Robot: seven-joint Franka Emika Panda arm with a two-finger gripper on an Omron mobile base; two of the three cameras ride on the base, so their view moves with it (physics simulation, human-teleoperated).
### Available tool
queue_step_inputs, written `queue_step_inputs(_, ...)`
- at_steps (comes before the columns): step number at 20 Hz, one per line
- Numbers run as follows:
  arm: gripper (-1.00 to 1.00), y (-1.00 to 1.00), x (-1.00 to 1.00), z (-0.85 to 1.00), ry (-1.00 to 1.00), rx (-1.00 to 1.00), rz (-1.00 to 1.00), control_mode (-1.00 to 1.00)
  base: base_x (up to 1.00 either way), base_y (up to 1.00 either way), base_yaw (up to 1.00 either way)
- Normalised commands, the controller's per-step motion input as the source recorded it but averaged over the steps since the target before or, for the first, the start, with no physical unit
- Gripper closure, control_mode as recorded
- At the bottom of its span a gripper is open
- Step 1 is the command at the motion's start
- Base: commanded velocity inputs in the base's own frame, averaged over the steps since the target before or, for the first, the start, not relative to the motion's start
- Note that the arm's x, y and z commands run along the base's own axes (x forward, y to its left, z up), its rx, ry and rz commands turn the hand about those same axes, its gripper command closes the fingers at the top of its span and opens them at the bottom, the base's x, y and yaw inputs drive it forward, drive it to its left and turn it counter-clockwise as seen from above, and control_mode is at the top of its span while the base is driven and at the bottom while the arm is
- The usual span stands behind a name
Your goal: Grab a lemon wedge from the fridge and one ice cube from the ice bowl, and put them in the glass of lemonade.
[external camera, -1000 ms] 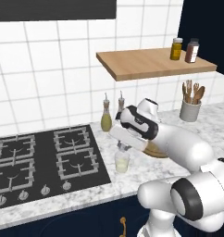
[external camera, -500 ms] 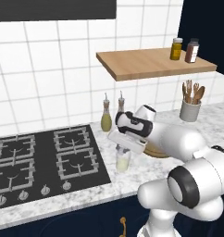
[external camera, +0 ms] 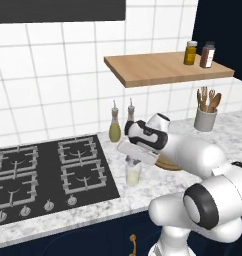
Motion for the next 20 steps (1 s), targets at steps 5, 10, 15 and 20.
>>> queue_step_inputs(5, 1.0, 0.1, -0.32, 0.12, -0.17, -0.04, 0.03, -1.0, 0.0, 0.0, 0.0)
queue_step_inputs(10, 1.0, 0.07, 0.0, -0.26, -0.15, -0.08, 0.06, -1.0, 0.0, 0.0, 0.0)
queue_step_inputs(15, 1.0, -0.04, 0.0, -0.01, -0.19, -0.02, 0.06, -1.0, 0.0, 0.0, 0.0)
queue_step_inputs(20, 1.0, -0.05, 0.0, 0.01, -0.1, 0.0, 0.03, -1.0, 0.0, 0.0, 0.0)
